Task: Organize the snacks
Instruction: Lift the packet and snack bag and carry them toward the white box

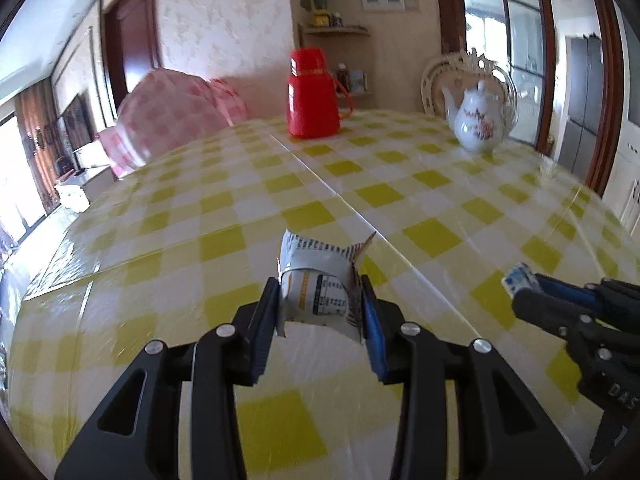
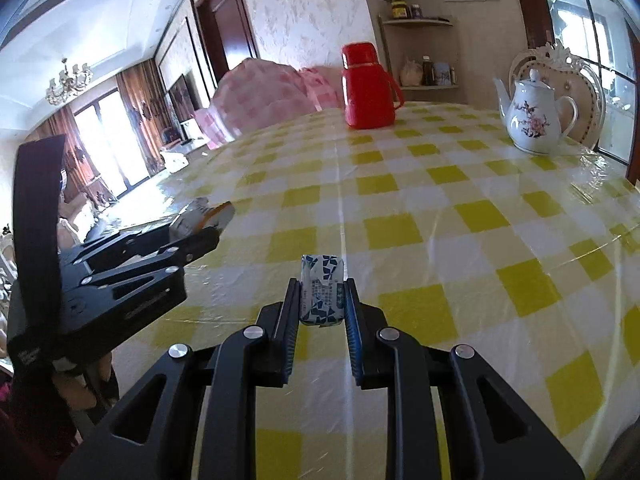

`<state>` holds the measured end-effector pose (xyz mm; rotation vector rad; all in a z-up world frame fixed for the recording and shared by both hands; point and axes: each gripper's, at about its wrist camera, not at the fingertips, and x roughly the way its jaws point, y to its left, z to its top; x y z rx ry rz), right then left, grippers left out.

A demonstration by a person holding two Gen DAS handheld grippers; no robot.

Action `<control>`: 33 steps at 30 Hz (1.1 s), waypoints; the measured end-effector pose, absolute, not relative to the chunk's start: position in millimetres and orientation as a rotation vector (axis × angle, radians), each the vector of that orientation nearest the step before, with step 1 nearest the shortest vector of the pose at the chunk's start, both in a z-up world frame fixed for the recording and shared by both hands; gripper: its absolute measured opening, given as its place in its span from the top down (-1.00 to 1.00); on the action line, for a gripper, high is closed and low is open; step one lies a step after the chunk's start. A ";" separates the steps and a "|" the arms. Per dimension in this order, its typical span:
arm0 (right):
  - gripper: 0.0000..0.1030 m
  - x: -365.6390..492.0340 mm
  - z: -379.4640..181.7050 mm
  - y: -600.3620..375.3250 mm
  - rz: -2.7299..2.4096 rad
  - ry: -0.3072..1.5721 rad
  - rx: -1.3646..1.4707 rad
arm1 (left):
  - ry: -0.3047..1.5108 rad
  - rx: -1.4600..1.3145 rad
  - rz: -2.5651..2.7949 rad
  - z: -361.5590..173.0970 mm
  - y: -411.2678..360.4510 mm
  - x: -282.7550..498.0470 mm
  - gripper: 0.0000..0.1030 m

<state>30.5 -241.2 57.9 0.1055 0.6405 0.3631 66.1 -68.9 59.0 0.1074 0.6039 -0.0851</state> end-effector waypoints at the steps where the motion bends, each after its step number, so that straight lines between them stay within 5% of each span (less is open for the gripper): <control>1: 0.58 23.6 60.6 -238.7 0.362 0.626 0.097 | 0.591 0.094 -0.079 62.3 -66.3 58.0 0.23; 33: 0.58 -215.7 151.4 -87.6 0.568 0.273 -0.091 | 0.193 0.048 0.159 148.1 62.9 -251.2 0.21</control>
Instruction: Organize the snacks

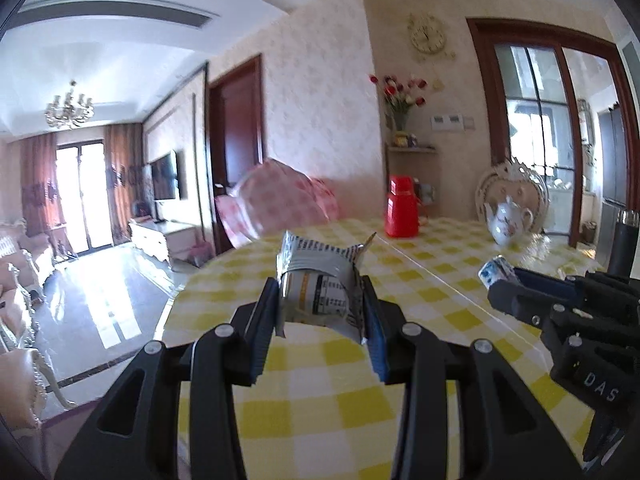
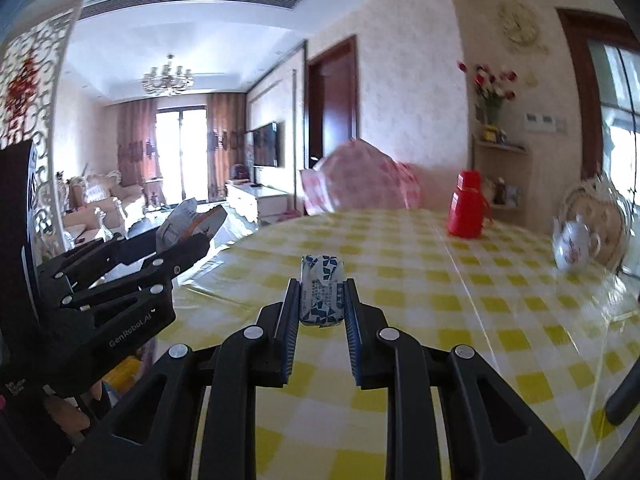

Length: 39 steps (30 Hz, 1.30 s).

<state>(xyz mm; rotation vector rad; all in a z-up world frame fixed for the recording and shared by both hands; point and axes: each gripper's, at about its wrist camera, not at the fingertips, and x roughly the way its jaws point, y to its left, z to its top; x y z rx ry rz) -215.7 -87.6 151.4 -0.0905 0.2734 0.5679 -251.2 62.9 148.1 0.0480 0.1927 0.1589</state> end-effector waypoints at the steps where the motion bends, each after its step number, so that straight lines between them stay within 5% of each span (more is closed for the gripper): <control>1: 0.58 -221.5 154.4 -80.4 0.581 0.264 -0.101 | 0.181 0.046 0.168 151.2 68.2 -258.0 0.21; 16: 0.58 -281.8 136.3 48.6 0.867 0.352 -0.276 | 0.219 0.063 0.335 157.0 195.9 -348.4 0.21; 22: 0.58 -296.1 108.4 97.8 0.994 0.458 -0.344 | 0.378 0.013 0.288 145.1 254.9 -366.4 0.21; 23: 0.57 -299.0 101.6 108.3 1.034 0.494 -0.365 | 0.411 -0.021 0.276 140.6 269.3 -370.2 0.19; 24: 0.56 -301.3 96.8 115.9 1.061 0.518 -0.384 | 0.435 -0.044 0.265 136.9 277.1 -371.8 -0.09; 25: 0.51 -304.2 91.9 123.2 1.081 0.540 -0.401 | 0.455 -0.066 0.257 133.4 285.0 -372.4 -0.62; 26: 0.36 -307.7 86.6 130.8 1.094 0.565 -0.419 | 0.472 -0.090 0.242 129.3 295.0 -374.1 -0.82; 27: -0.13 -310.5 78.3 141.2 1.115 0.615 -0.451 | 0.485 -0.103 0.228 126.7 300.4 -374.3 -0.96; 29: -0.64 -316.8 65.7 152.6 1.134 0.660 -0.483 | 0.524 -0.137 0.220 119.1 307.6 -370.7 -0.96; 39: -0.68 -312.7 41.3 168.4 1.087 0.970 -0.474 | 0.823 -0.315 0.373 82.6 328.6 -335.3 -0.96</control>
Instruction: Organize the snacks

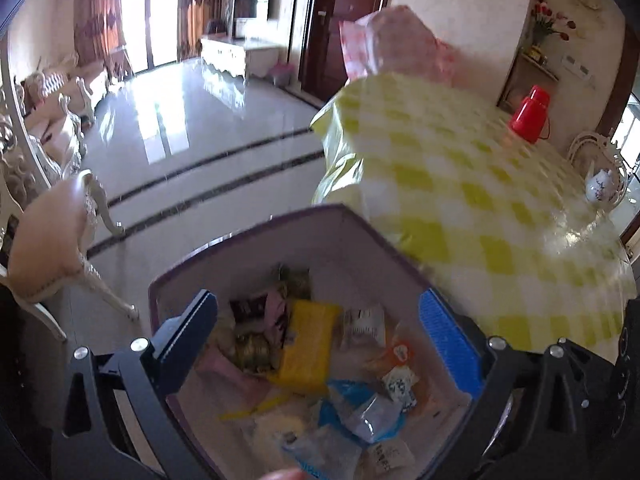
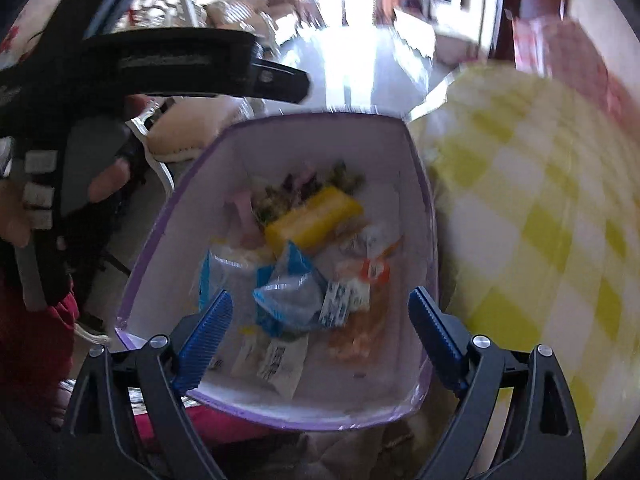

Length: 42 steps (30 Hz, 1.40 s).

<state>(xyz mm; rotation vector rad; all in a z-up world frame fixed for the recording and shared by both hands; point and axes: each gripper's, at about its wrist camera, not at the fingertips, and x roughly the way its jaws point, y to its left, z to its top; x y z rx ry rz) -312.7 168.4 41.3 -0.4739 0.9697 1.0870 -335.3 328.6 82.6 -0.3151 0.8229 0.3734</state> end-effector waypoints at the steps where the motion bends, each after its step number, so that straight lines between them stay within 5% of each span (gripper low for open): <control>1: -0.68 -310.3 38.0 171.4 1.073 1.015 -0.467 | 0.835 -0.325 0.377 80.4 330.2 -335.8 -0.96; 9: -0.68 -292.7 14.2 185.9 0.967 1.304 -0.466 | 0.967 -0.335 0.418 55.3 334.6 -328.2 -0.96; 42: -0.69 -301.0 3.4 194.8 0.941 1.241 -0.539 | 1.043 -0.316 0.445 21.9 333.9 -320.3 -0.96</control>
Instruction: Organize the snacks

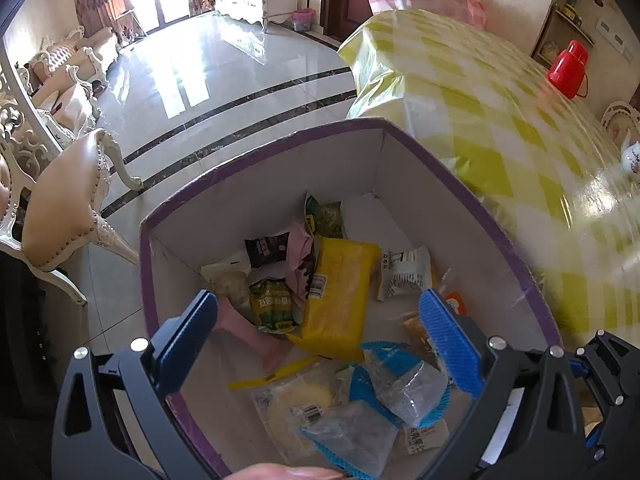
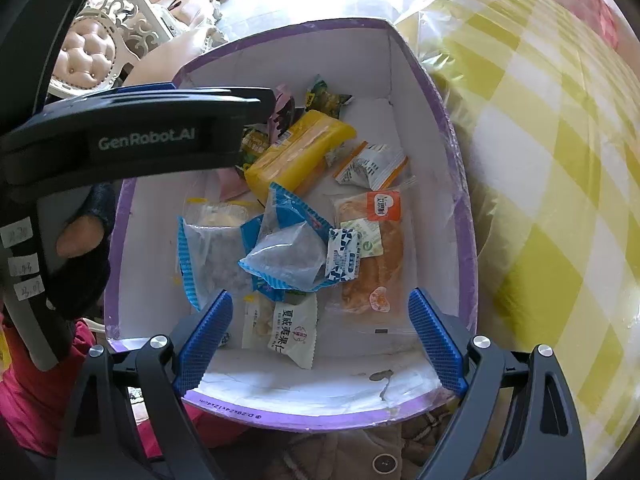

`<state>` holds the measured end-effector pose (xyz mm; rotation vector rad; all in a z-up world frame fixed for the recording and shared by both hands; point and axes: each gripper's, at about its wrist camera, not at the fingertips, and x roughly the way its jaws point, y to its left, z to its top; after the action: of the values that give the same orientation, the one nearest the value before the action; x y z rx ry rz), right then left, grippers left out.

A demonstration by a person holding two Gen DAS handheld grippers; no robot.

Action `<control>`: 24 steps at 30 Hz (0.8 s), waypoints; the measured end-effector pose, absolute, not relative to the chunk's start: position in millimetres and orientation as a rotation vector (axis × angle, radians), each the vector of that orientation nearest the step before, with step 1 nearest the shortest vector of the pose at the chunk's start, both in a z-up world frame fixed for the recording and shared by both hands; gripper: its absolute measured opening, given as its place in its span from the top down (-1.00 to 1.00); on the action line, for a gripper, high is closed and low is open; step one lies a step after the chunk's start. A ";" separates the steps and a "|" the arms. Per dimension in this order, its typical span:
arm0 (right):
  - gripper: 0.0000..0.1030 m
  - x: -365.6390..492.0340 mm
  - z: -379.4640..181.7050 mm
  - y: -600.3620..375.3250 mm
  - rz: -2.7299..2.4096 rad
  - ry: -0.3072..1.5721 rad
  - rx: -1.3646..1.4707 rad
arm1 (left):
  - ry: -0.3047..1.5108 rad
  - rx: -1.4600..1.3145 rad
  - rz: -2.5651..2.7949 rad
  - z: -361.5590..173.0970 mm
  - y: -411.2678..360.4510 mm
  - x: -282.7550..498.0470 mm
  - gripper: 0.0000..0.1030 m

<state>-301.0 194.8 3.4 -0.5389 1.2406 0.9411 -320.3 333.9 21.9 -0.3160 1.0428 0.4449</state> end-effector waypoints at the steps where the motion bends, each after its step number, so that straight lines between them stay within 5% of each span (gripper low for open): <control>1: -0.68 -301.6 3.7 195.1 0.940 1.237 -0.542 | 1.044 -0.317 0.445 21.5 334.0 -320.3 -0.96; 24: -0.68 -307.2 0.1 197.6 0.935 1.230 -0.554 | 1.053 -0.316 0.450 17.7 337.1 -320.1 -0.96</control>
<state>-307.2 197.6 0.1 -0.5543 1.2302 0.9352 -320.1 337.1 17.7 -0.3156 1.0535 0.4497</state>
